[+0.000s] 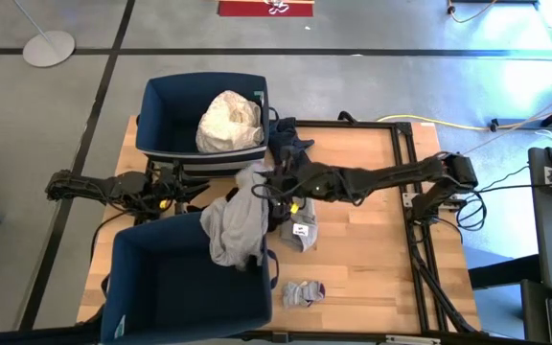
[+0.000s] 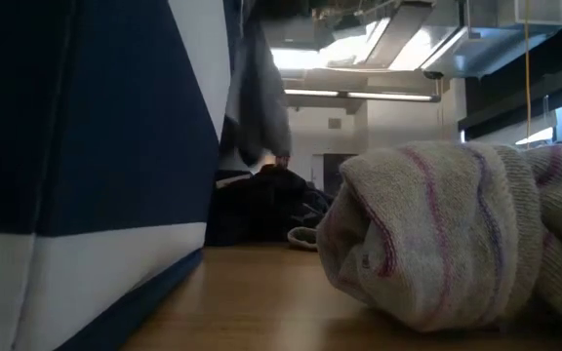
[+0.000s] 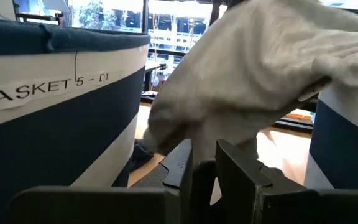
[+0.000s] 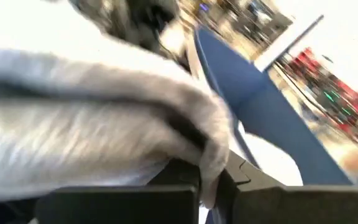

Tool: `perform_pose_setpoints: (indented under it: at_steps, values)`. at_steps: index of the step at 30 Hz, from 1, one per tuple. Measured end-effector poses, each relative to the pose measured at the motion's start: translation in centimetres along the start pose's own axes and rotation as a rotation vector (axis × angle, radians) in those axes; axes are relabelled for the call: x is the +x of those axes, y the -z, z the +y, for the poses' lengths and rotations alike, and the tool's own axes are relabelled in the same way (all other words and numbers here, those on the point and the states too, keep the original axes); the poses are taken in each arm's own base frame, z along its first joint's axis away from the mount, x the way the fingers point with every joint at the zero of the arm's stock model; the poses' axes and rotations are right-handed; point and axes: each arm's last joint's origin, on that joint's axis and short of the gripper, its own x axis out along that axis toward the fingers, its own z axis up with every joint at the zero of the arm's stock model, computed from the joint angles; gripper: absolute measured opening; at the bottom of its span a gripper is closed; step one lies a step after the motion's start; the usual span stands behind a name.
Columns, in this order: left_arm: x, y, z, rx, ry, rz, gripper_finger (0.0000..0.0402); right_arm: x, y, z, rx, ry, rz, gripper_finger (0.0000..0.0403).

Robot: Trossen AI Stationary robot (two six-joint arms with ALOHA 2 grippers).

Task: Sort clothes
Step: Put the gray pants into the bottom blue laundry organizer

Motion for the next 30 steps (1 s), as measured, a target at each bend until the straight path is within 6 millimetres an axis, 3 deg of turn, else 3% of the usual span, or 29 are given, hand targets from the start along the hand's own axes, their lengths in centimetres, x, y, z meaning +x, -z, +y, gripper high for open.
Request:
perform_pose_setpoints:
  at_steps: [7,11,19,26,30]
  values:
    - [0.0,0.0,0.0,-0.004,0.001,-0.004,0.0060,-0.5,-4.7,-2.5,0.016,-0.071,-0.167,0.0010]
    - [0.0,-0.1,0.0,-0.006,0.001,-0.006,0.0060,-0.9,-6.0,-2.9,0.060,-0.167,-0.271,0.0005]
    - [0.0,-0.1,0.0,-0.012,0.002,-0.012,0.0060,-0.6,-7.7,0.8,0.063,-0.431,-0.527,0.0011]
    - [0.0,-0.1,0.0,-0.011,0.002,-0.011,0.0060,-2.0,-9.1,3.8,-0.031,-0.565,-0.640,0.0013]
    - [0.0,-0.1,0.0,-0.009,0.002,-0.011,0.0060,-2.3,-9.1,4.7,-0.030,-0.636,-0.621,0.0014]
